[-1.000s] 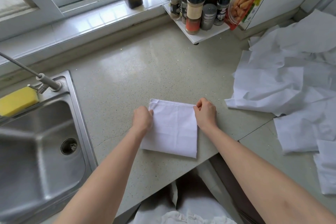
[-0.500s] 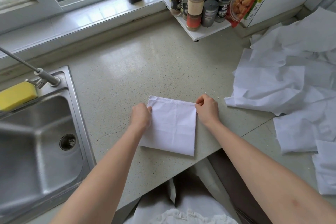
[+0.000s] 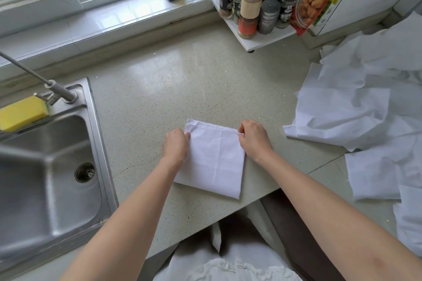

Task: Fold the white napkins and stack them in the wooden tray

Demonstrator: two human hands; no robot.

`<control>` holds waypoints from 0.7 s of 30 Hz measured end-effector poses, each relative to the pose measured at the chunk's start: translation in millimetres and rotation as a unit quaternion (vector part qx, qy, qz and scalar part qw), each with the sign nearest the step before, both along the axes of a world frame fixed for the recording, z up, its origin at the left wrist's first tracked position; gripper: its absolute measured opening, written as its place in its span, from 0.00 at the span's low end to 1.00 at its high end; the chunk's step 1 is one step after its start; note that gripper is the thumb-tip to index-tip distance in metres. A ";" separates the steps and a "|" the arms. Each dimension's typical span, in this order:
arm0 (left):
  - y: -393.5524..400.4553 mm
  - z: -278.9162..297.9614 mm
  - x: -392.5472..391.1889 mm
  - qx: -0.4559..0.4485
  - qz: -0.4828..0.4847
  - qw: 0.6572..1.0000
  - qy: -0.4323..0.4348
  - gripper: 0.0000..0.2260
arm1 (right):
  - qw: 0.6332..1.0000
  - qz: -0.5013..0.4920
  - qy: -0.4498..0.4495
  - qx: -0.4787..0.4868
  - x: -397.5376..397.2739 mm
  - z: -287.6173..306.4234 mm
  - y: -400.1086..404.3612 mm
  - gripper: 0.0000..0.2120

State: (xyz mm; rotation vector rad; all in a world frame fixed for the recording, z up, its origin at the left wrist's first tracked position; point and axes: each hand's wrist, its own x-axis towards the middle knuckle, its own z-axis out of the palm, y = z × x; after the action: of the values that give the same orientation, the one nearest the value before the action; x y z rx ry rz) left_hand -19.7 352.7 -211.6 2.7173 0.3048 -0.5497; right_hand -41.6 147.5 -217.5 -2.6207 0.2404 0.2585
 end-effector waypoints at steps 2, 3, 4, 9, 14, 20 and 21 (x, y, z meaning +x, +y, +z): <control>-2.3 3.7 -1.8 -0.005 0.006 1.000 0.003 0.15 | 0.999 0.026 -0.006 -0.026 3.2 0.3 1.1 0.07; -3.4 6.0 -3.1 -0.005 0.007 1.000 -0.006 0.14 | 0.999 0.035 -0.013 -0.033 5.5 0.2 0.7 0.07; -4.3 10.2 -6.1 0.004 -0.001 1.000 -0.021 0.13 | 0.998 0.040 -0.021 -0.037 8.4 0.6 0.3 0.06; -3.7 4.0 -39.6 0.077 -0.267 0.932 -0.233 0.19 | 0.992 0.082 -0.067 -0.064 32.9 0.8 6.0 0.06; -2.8 -7.6 -56.2 0.082 -0.336 0.937 -0.051 0.25 | 0.987 0.107 -0.069 -0.103 44.2 3.4 12.8 0.07; 1.8 -25.1 -63.2 0.071 -0.316 0.940 -0.110 0.24 | 0.971 0.191 -0.102 -0.100 -26.3 -14.3 49.4 0.21; 2.7 -25.1 -62.6 0.071 -0.318 0.939 -0.114 0.25 | 0.965 0.226 -0.079 -0.110 -42.9 -19.7 50.1 0.25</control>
State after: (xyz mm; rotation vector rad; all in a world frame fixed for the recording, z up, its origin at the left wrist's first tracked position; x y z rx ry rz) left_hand -82.3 355.4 -236.7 2.9564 -0.6404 -0.3697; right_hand -84.5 197.5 -237.2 -2.8717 -0.4121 0.1805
